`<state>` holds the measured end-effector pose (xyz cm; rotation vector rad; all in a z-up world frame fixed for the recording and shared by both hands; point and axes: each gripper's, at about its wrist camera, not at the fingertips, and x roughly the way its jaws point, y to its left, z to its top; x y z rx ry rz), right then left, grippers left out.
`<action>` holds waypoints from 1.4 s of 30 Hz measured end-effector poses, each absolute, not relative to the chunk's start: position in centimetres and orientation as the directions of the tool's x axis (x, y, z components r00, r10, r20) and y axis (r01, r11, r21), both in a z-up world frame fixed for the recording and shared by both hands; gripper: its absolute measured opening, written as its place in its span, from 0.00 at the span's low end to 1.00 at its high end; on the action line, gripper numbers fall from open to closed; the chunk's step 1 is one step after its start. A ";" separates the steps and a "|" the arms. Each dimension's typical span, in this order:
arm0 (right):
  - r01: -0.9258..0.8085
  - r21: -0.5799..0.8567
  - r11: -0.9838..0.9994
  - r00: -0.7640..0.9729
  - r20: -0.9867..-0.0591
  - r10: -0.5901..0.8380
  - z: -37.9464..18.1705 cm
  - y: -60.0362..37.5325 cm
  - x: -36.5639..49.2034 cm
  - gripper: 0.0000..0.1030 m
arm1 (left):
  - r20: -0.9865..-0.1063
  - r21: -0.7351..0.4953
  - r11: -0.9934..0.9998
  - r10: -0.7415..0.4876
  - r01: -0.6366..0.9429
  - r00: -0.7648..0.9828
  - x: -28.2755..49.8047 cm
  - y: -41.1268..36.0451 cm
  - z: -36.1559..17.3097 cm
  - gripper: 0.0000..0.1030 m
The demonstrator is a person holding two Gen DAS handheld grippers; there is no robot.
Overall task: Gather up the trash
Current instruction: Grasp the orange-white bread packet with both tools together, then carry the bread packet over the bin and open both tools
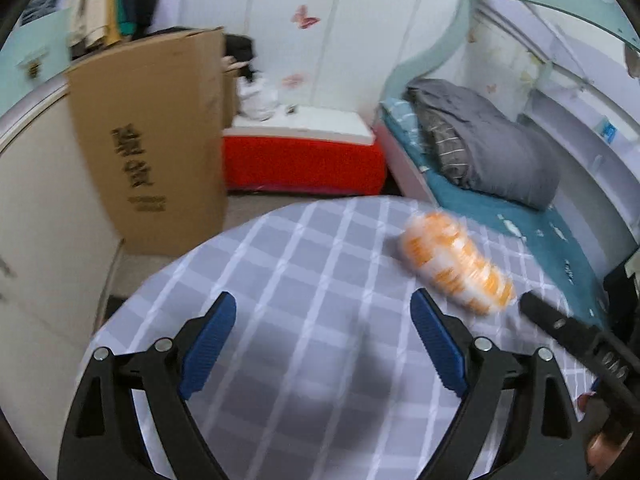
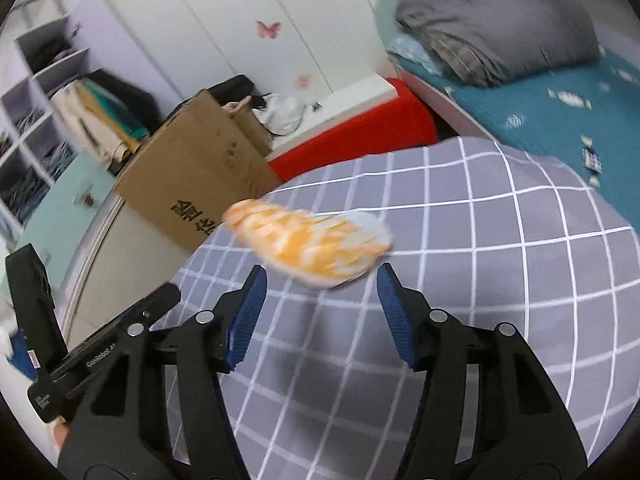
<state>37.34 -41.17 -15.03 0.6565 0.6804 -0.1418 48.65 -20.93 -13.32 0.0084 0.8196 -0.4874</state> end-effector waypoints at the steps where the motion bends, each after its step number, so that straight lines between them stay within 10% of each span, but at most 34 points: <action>1: 0.332 0.530 0.781 0.775 -0.625 0.095 -15.3 -41.5 37.7 0.56 | -0.694 -0.179 0.886 -0.421 0.427 0.583 48.8 -21.6 -13.3 0.84; 13: 0.296 0.574 0.763 0.767 -0.619 0.168 -16.8 -42.6 40.8 0.59 | -0.689 -0.219 0.864 -0.466 0.454 0.555 53.2 -27.5 -14.8 0.84; 22: 0.232 0.571 0.787 0.770 -0.603 0.211 -16.4 -41.3 41.5 0.48 | -0.676 -0.246 0.823 -0.524 0.512 0.518 52.3 -27.6 -14.1 0.40; 42: 0.022 0.595 0.804 0.703 -0.581 0.411 -12.3 -23.4 37.5 0.48 | -0.633 -0.361 0.882 -0.470 0.304 0.615 42.1 -6.5 -10.3 0.37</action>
